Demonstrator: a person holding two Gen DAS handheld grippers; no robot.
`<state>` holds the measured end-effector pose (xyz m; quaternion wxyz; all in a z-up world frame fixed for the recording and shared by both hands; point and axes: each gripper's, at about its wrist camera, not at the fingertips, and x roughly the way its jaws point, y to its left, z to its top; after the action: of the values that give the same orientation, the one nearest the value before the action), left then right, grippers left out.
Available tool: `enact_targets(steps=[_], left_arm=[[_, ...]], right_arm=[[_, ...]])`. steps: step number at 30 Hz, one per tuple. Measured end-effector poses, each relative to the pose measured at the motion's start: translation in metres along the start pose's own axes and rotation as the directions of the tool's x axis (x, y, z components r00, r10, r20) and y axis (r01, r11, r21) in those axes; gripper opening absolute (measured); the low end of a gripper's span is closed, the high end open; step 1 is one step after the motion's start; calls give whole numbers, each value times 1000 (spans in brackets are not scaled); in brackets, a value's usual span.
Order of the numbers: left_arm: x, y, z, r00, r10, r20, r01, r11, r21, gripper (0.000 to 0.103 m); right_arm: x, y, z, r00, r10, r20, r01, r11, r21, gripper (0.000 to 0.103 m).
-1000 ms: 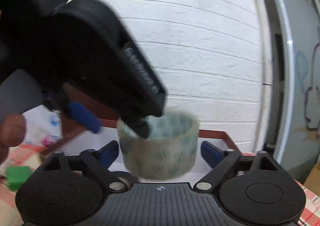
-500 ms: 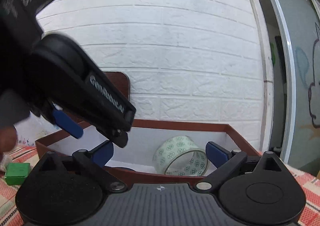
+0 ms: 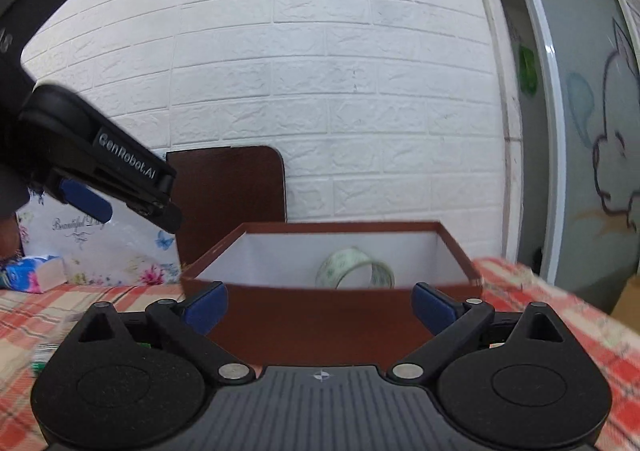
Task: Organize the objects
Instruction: 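Withdraw the left gripper from the brown box back over the table, then reach to the green-wrapped biscuit packet and grasp it with the left gripper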
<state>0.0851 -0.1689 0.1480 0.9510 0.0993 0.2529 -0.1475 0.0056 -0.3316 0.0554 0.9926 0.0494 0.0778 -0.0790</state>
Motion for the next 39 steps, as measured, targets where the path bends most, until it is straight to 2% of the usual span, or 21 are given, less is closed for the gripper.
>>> enact_targets(steps=[2, 5, 11, 15, 23, 31, 35, 39], left_arm=[[-11, 8, -11, 1000, 27, -12, -27, 1000, -1, 83], [-26, 20, -30, 998, 62, -23, -62, 998, 1, 88], [-53, 43, -66, 991, 132, -23, -132, 991, -9, 103], [-61, 59, -80, 991, 133, -32, -134, 990, -35, 103], [-62, 84, -98, 994, 102, -43, -106, 990, -98, 103], [-50, 120, -116, 992, 100, -82, -113, 978, -174, 103], [-39, 153, -132, 990, 99, -97, -118, 967, -225, 103], [-24, 206, -157, 982, 123, -145, -164, 934, -317, 103]], right_arm=[[-18, 7, -2, 1000, -4, -30, 6, 999, 46, 98], [-31, 16, 1, 997, 37, -63, -30, 993, 113, 98], [-53, 38, 14, 994, 71, -83, -54, 980, 191, 102], [-63, 52, 18, 991, 58, -121, -32, 978, 204, 102], [-69, 74, 14, 988, 32, -151, -8, 988, 156, 102], [-58, 103, 5, 976, 39, -215, -19, 995, 94, 102], [-51, 126, -5, 962, 70, -264, -65, 998, 27, 102], [-45, 152, -15, 942, 131, -308, -156, 986, -56, 102]])
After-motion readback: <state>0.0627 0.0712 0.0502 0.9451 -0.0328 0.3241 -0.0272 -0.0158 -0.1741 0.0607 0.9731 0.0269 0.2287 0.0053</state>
